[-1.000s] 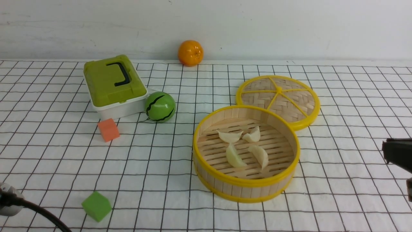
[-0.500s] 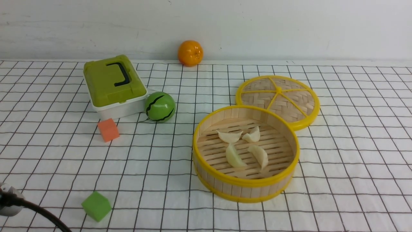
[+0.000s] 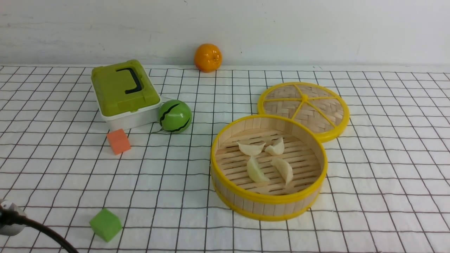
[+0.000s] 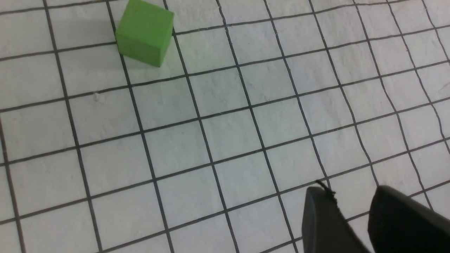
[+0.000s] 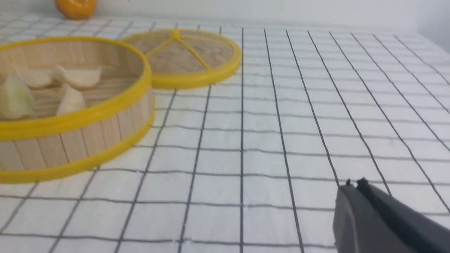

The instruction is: Put the dumplings into the steamer on the table with the white tablecloth.

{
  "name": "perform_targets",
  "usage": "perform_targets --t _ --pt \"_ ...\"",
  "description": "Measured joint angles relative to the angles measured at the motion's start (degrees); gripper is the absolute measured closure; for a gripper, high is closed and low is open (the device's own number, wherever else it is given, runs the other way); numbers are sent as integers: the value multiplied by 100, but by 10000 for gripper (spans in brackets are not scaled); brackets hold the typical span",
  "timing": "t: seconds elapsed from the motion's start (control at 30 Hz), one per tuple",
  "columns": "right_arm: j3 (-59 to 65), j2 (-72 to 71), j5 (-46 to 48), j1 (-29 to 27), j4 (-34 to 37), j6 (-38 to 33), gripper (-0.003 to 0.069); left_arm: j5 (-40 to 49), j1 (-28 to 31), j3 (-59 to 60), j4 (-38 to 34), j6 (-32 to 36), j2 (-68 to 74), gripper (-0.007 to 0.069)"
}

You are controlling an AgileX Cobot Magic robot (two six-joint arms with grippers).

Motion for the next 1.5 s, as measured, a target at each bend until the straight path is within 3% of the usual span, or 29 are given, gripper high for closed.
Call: perform_targets --t 0.3,1.5 --pt "-37 0 514 -41 -122 154 682 0 0 0 0 0 0 415" --pt "-42 0 545 -41 -124 154 666 0 0 0 0 0 0 388"
